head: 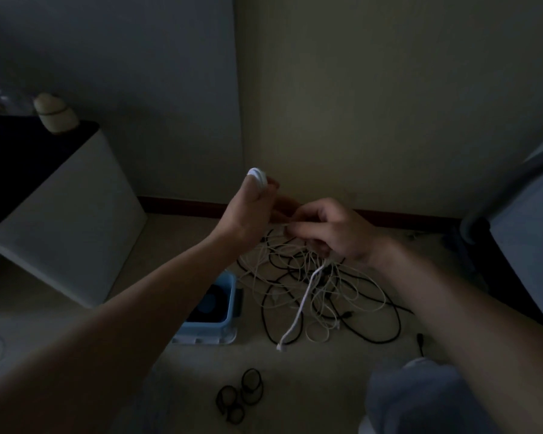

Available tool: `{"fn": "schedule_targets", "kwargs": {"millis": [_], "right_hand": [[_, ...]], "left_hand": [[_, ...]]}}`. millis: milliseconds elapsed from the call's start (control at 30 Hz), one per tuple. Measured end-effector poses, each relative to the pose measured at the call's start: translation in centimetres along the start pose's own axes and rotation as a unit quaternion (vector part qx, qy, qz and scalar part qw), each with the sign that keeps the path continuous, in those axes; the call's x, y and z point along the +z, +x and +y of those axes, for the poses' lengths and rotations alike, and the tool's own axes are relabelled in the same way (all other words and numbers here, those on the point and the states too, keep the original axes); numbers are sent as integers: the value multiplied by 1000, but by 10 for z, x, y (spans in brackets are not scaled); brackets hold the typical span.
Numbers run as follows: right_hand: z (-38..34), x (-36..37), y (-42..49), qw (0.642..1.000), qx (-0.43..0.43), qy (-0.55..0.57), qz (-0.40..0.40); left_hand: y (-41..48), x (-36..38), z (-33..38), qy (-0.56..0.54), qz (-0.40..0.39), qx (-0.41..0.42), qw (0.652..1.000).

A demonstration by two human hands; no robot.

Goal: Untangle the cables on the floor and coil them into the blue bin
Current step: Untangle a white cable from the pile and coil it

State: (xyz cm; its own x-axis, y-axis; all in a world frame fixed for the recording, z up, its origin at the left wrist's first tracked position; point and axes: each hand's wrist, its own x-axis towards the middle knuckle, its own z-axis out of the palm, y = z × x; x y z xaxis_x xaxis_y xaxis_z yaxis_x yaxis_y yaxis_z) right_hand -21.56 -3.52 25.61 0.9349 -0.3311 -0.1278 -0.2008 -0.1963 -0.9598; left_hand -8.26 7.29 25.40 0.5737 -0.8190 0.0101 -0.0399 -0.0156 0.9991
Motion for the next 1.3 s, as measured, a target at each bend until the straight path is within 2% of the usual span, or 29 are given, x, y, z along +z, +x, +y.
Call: {"fn": "schedule_targets", "kwargs": {"millis": [167,267,367,500,633,733,933,1100,1300], "right_hand": [[-4,-5,3,993,-8,-109,48],[-6,-11,0,999,17,-40,7],[-5,-17,-3,999,28,20,-5],[-2,-18,-4,1000,-25,18,1],[4,-23,1,991,-86,-17,103],[9,-27,5,982,-93,-38,159],[14,-26,11,990,-50,-46,125],[23,-27,16,993,7,7,114],[31,-9,13,991,126,-45,4]], "left_hand": [[-2,6,-12,142,-48,43,988],[-1,-1,-13,204,-84,59,974],[-1,-6,-11,196,-137,14,971],[-3,-1,-1,124,-189,-87,970],[-4,-3,5,112,-235,-103,960],[-3,-3,6,109,-239,-112,958],[-2,-3,7,-97,-237,-161,953],[5,-8,7,-288,-214,-192,913],[8,-18,10,-422,-137,-170,880]]}}
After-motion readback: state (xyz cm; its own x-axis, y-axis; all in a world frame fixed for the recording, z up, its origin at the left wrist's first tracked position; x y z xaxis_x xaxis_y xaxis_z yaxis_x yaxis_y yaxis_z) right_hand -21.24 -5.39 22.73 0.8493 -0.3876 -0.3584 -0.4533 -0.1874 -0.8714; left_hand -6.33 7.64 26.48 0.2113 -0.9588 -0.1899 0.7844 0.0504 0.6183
